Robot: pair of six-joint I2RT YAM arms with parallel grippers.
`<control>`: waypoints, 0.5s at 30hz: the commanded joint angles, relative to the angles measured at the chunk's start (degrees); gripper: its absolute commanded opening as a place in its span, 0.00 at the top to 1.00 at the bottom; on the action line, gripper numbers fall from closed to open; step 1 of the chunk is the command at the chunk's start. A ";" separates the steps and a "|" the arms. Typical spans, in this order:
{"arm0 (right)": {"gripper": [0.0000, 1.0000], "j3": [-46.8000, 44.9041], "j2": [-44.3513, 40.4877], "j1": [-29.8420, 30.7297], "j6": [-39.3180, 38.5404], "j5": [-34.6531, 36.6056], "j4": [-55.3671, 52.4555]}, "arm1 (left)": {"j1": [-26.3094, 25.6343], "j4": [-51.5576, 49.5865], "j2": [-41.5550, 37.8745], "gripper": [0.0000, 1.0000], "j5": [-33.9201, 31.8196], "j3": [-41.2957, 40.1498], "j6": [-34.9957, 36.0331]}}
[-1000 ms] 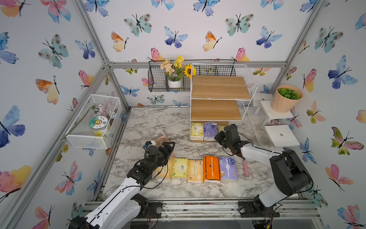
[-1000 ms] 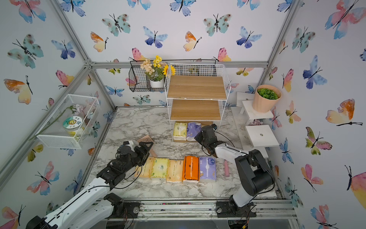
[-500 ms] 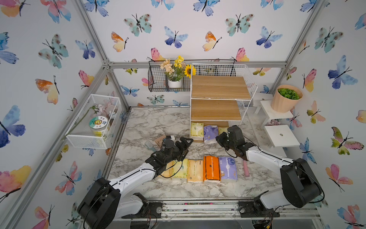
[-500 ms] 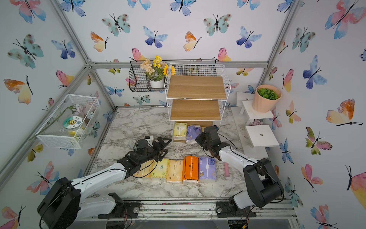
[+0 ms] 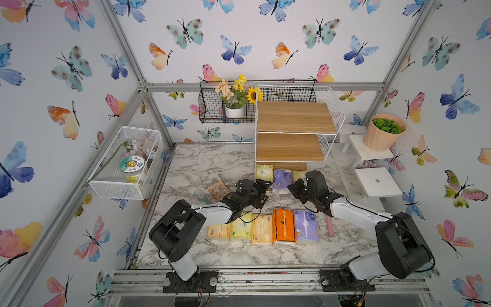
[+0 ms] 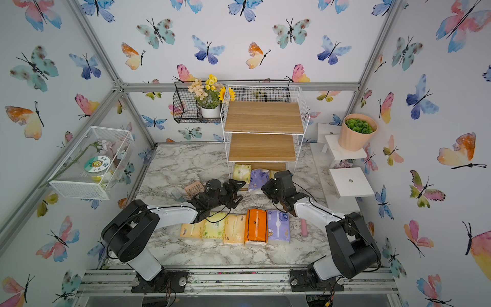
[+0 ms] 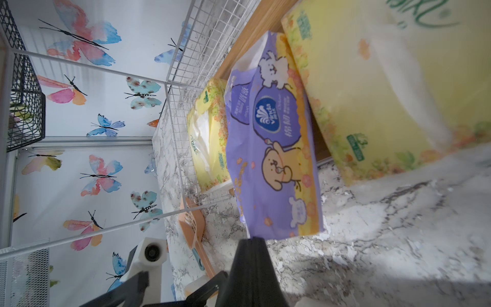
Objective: Remove the tissue boxes from the shelf
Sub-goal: Pick up a box of tissues from the shelf.
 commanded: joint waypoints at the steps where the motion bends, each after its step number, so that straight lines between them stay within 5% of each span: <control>1: 0.98 -1.03 -2.08 -0.41 0.98 -3.50 2.70 | -0.60 2.64 1.14 0.19 -0.52 0.40 -2.53; 15: 0.97 -0.78 -3.32 -3.20 2.35 -11.13 6.43 | -1.85 9.54 5.77 0.16 -6.65 -0.79 -10.86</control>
